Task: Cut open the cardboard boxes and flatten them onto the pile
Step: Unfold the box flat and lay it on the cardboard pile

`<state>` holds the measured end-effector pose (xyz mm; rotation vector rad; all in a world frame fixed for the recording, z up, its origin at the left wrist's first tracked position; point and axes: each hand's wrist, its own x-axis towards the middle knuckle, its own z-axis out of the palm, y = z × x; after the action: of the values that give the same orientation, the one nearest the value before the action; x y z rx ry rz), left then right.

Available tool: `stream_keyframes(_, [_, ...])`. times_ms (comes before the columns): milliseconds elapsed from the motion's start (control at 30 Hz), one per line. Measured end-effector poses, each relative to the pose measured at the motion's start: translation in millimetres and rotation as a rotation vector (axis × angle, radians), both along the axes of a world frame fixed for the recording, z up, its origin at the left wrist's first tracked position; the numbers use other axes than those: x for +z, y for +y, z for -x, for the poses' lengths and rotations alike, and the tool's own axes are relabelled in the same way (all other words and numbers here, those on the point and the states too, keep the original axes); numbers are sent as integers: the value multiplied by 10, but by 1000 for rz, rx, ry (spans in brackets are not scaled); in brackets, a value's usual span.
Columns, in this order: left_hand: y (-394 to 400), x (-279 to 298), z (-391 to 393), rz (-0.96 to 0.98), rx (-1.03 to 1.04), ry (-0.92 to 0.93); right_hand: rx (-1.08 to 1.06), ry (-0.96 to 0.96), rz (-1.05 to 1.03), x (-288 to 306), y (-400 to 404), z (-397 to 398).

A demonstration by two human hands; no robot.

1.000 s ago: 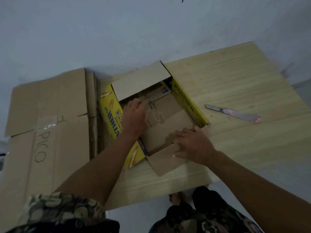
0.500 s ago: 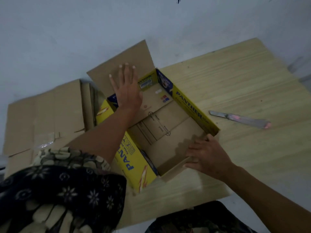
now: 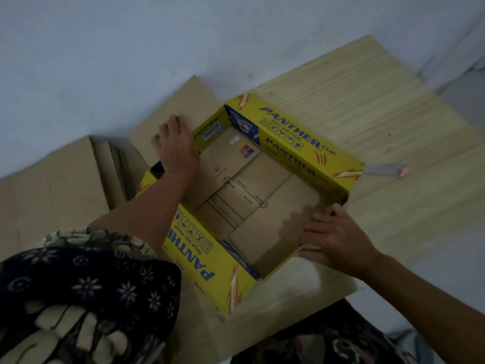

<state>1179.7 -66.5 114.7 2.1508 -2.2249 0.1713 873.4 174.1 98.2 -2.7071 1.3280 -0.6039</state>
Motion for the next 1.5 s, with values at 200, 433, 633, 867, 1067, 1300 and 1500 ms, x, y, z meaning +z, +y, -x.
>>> stream_keyframes(200, [18, -20, -5, -69, -65, 157, -7, 39, -44, 2, -29, 80])
stream_keyframes(433, [88, 108, -6, -150, -74, 198, -121, -131, -173, 181, 25, 118])
stream_keyframes(633, [589, 191, 722, -148, 42, 569, -787, -127, -130, 199, -334, 97])
stream_keyframes(867, [804, 347, 1889, -547, 345, 1127, -833, 40, -418, 309, -395, 183])
stream_keyframes(1067, [788, 465, 2232, -474, 737, 1580, -621, -180, 3, 496, -154, 243])
stream_keyframes(1300, [1140, 999, 1925, -389, 581, 1689, -823, -751, -632, 1104, -672, 432])
stream_keyframes(1500, [1521, 1510, 1386, -263, 524, 1951, -446, -923, -1326, 1522, -906, 119])
